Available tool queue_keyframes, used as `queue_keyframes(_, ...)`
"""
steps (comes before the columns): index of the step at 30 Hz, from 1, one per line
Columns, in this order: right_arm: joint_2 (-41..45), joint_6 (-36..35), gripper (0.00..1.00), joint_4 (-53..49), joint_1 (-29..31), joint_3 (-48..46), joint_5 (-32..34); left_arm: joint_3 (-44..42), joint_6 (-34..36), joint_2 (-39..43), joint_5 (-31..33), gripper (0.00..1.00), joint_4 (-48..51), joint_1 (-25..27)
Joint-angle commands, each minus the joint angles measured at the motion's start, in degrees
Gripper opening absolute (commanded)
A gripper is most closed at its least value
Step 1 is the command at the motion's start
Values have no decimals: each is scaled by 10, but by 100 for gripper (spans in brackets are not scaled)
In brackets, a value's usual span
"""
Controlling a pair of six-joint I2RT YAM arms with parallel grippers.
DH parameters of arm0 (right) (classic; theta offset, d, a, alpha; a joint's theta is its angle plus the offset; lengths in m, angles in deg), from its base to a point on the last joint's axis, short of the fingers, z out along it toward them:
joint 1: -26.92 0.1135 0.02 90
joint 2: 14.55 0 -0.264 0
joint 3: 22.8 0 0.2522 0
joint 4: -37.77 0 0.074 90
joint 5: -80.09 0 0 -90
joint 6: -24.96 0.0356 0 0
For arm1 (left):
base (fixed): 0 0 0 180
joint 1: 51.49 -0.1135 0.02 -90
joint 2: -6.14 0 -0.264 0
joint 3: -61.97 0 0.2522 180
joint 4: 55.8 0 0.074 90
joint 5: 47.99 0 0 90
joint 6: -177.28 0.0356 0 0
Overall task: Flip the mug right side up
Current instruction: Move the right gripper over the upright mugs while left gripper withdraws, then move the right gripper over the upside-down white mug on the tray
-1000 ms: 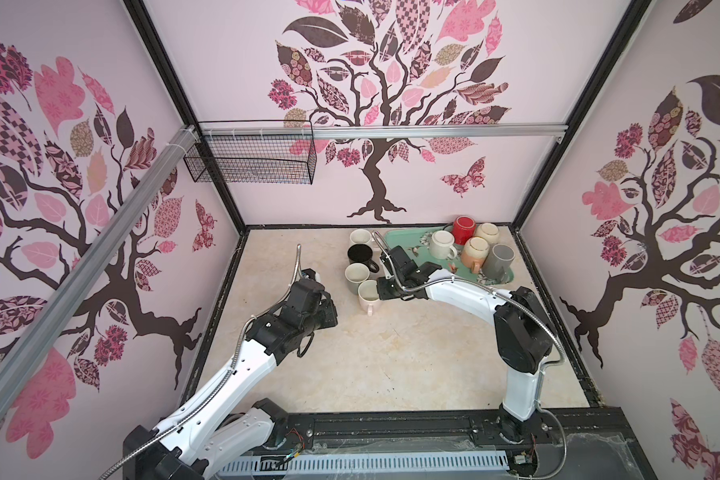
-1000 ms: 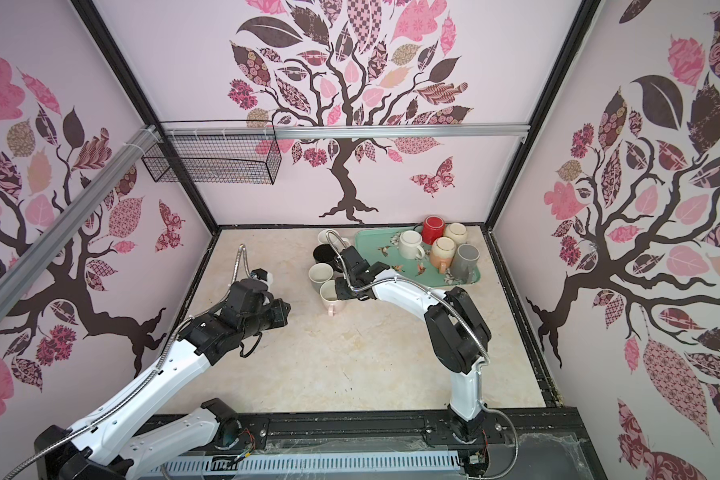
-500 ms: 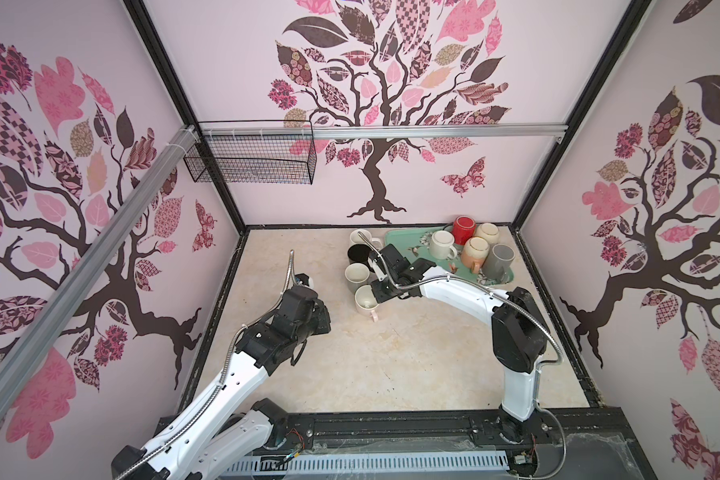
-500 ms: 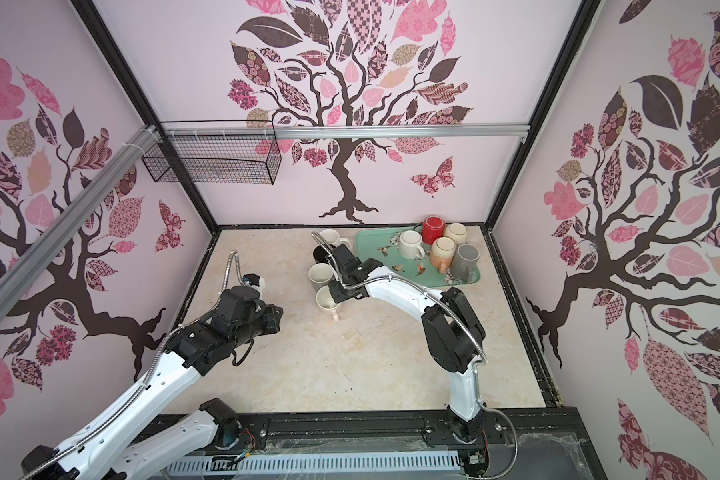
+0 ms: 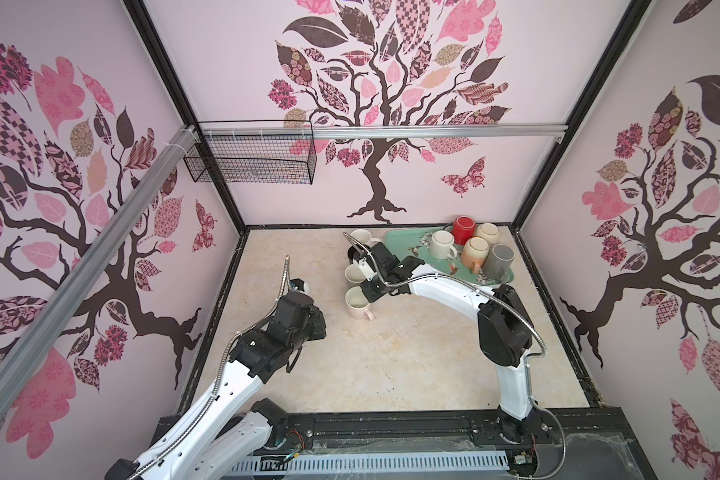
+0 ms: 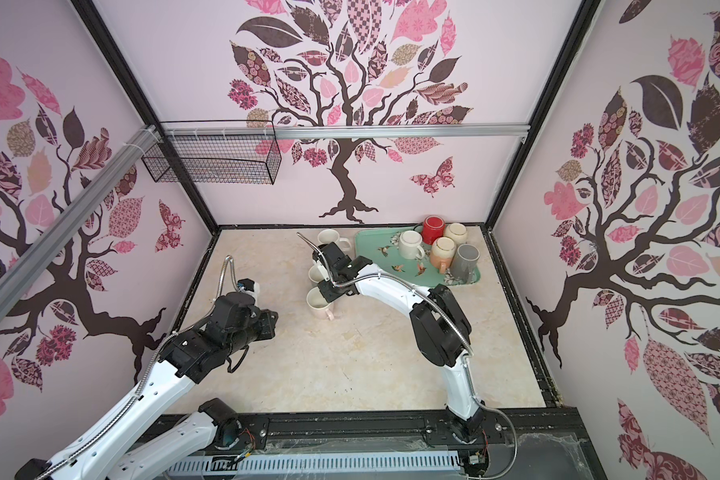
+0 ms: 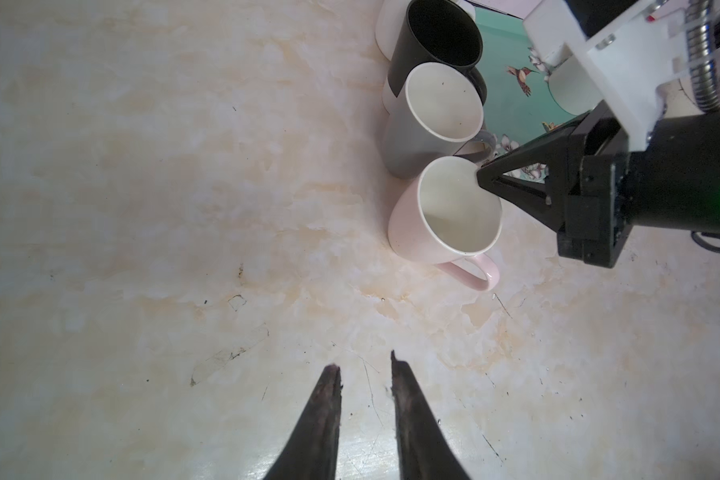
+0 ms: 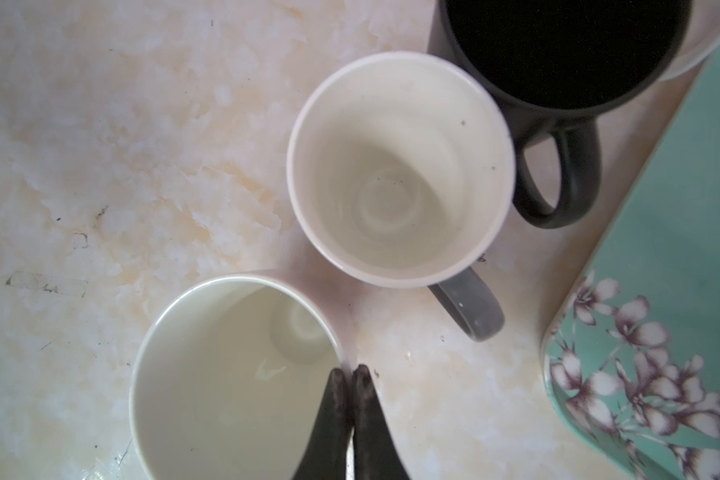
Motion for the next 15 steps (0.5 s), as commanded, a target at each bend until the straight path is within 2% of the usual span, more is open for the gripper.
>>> queue_keyframes(1, -30, -43, 2, 5, 20, 23, -17, -22, 0, 15, 17, 26, 6, -4)
queue_keyframes(4, -39, -56, 4, 6, 24, 36, -7, -24, 2, 19, 20, 27, 11, -4)
queue_keyframes(8, -36, -60, 22, 5, 25, 50, 9, -25, 2, 19, 18, 28, 12, -4)
queue_keyframes(10, -24, -56, 24, 18, 25, 43, 8, -25, 4, 16, 12, 28, 7, -4)
queue_keyframes(15, 11, -43, 26, 39, 25, 30, 6, -15, 26, -2, -22, 39, -12, -4)
